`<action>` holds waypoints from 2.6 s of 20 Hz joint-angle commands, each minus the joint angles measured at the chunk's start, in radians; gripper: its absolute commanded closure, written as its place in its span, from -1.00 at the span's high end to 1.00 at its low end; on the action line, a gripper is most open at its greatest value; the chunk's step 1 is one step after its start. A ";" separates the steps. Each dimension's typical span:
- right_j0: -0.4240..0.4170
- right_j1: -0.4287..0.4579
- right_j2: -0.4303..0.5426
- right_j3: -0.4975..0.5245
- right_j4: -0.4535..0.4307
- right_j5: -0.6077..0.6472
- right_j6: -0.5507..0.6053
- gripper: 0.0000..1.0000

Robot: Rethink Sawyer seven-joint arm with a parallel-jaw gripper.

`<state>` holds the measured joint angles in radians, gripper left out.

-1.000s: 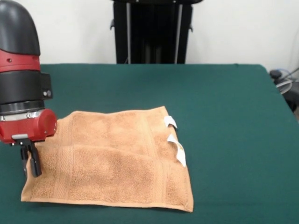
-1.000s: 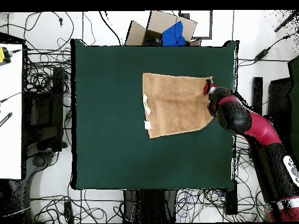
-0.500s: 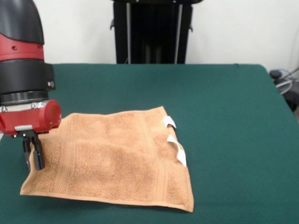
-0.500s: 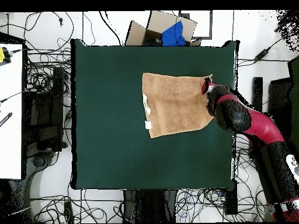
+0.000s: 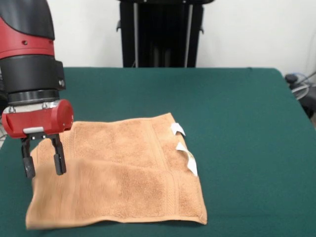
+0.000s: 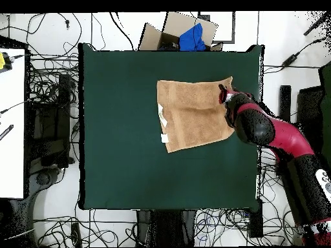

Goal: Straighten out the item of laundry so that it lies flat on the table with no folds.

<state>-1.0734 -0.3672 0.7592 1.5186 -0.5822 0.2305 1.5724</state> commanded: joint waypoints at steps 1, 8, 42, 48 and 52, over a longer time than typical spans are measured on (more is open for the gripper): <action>0.038 -0.011 -0.059 0.038 -0.072 -0.043 0.032 1.00; 0.040 0.013 -0.056 0.024 -0.070 -0.045 0.021 1.00; -0.016 -0.126 -0.083 0.219 -0.071 -0.023 -0.004 1.00; -0.054 -0.143 -0.064 0.238 -0.077 0.014 -0.050 1.00; -0.058 -0.136 -0.063 0.228 -0.084 0.017 -0.057 1.00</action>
<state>-1.1329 -0.4847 0.7248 1.6949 -0.5820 0.1740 1.5724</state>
